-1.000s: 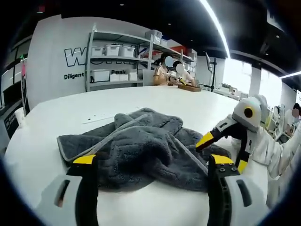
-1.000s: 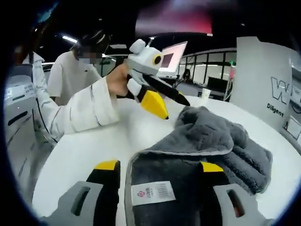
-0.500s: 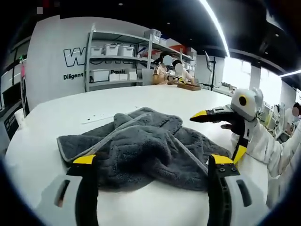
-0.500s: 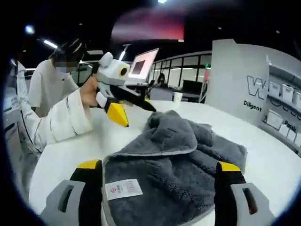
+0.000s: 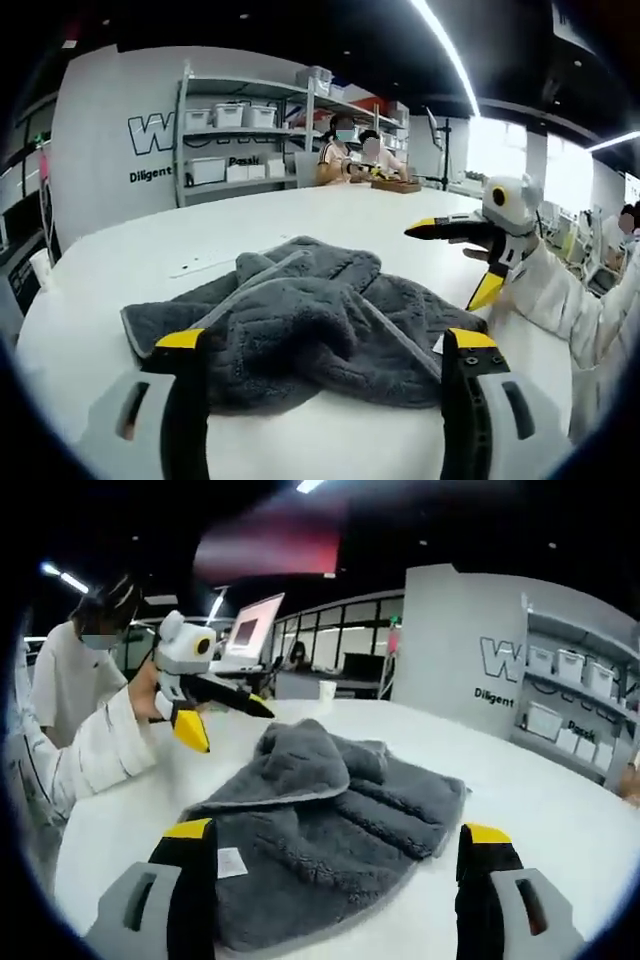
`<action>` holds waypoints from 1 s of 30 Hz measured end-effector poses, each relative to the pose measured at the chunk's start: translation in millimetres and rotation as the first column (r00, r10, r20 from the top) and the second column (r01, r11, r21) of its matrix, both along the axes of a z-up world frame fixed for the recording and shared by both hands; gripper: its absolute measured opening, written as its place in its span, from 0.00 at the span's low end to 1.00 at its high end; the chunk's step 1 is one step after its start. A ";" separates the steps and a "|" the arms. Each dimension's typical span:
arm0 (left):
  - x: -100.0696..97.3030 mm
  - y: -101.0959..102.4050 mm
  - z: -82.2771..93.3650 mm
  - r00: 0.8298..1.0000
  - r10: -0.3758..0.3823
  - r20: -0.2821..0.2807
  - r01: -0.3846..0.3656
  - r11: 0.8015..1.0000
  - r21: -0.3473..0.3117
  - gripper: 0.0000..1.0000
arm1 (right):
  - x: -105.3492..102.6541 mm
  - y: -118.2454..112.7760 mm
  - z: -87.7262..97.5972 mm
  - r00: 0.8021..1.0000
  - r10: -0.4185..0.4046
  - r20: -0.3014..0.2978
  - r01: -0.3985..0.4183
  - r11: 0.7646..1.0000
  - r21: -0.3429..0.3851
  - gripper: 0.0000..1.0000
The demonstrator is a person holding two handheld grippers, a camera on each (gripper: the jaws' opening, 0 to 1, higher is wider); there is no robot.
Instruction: Open the folded towel by lifting each exposed corner and separating the folded layers until the towel lies flat within the target outline without major curled edges
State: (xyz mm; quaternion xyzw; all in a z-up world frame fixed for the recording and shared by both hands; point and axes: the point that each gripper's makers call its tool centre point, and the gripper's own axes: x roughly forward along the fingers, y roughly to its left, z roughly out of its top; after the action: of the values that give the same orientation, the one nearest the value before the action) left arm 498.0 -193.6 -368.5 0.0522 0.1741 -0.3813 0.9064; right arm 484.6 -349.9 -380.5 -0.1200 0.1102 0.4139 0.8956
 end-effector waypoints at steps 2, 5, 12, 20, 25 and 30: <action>-2.6 -3.1 1.0 1.000 -0.018 0.008 0.018 1.000 0.009 0.94 | -0.8 -3.3 -2.9 1.000 -0.002 -0.002 0.002 1.000 -0.022 0.99; -6.2 -7.0 3.2 0.999 -0.043 0.020 0.042 0.999 0.018 0.88 | -2.6 -10.6 -9.5 1.000 -0.007 -0.006 0.007 0.998 -0.069 0.99; -16.4 -28.2 9.5 0.992 -0.117 0.045 0.117 0.993 0.011 0.82 | -8.0 -25.6 -14.6 1.000 -0.008 -0.025 0.006 0.997 -0.078 0.99; -26.0 -55.1 3.8 0.981 -0.190 0.046 0.189 0.982 0.029 0.72 | -10.3 -28.5 -17.0 1.000 -0.005 -0.027 0.003 0.996 -0.092 0.99; -30.4 -74.0 1.4 0.971 -0.234 0.043 0.235 0.972 0.003 0.54 | -11.7 -27.1 -16.9 1.000 0.003 -0.029 -0.006 0.996 -0.092 0.99; -36.2 -88.4 0.1 0.962 -0.270 0.034 0.271 0.962 -0.025 0.42 | -13.0 -25.4 -17.4 1.000 0.011 -0.029 -0.014 0.995 -0.100 0.99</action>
State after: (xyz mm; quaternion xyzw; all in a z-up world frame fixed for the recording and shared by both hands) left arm 461.8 -282.0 -368.4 0.0677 0.1462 -0.5032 0.8490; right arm 471.6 -375.3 -397.9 -0.1596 0.1426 0.4151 0.8842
